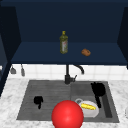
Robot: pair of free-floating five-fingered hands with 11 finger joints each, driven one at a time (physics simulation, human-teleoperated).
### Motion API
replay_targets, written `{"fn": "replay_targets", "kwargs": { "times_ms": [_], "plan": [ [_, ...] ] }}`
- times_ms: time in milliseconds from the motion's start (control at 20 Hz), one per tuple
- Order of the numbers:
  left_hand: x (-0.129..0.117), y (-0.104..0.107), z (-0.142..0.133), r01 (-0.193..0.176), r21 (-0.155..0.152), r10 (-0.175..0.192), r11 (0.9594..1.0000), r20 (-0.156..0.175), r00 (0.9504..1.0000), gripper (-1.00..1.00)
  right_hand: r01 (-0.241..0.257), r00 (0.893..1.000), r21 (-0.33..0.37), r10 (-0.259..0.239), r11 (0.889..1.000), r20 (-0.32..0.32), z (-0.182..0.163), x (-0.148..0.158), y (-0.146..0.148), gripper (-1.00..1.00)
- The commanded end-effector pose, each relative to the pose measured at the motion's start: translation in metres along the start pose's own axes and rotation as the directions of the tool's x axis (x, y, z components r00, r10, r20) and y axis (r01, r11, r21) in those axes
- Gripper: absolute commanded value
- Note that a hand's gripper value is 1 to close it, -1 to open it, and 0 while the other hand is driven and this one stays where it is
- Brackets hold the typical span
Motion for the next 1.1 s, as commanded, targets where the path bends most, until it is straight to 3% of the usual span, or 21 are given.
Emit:
{"fn": "replay_targets", "kwargs": {
  "times_ms": [0, 250, 550, 1050],
  "plan": [
    [0.0, 0.0, 0.0, 0.0, 0.0, 0.0, 1.0, 0.0, 1.0, 0.0, 0.01, 1.0, 0.027, -0.01, 1.0, -0.015, -0.015, 0.009, 0.028, -1.0],
    [0.0, 0.0, 0.0, 0.0, 0.0, 0.0, 1.0, 0.0, 1.0, 0.0, 0.028, 0.999, 0.058, -0.027, 0.998, -0.021, -0.046, 0.014, 0.064, -1.0],
    [0.0, 0.0, 0.0, 0.0, 0.0, 0.0, 1.0, 0.0, 1.0, 0.0, 0.039, 0.999, 0.048, -0.039, 0.998, -0.01, -0.091, 0.012, 0.108, -1.0],
    [0.0, 0.0, 0.0, 0.0, 0.0, 0.0, 1.0, 0.0, 1.0, 0.0, 0.046, 0.999, 0.045, -0.045, 0.998, -0.017, -0.187, 0.009, 0.174, -1.0]
  ]
}}
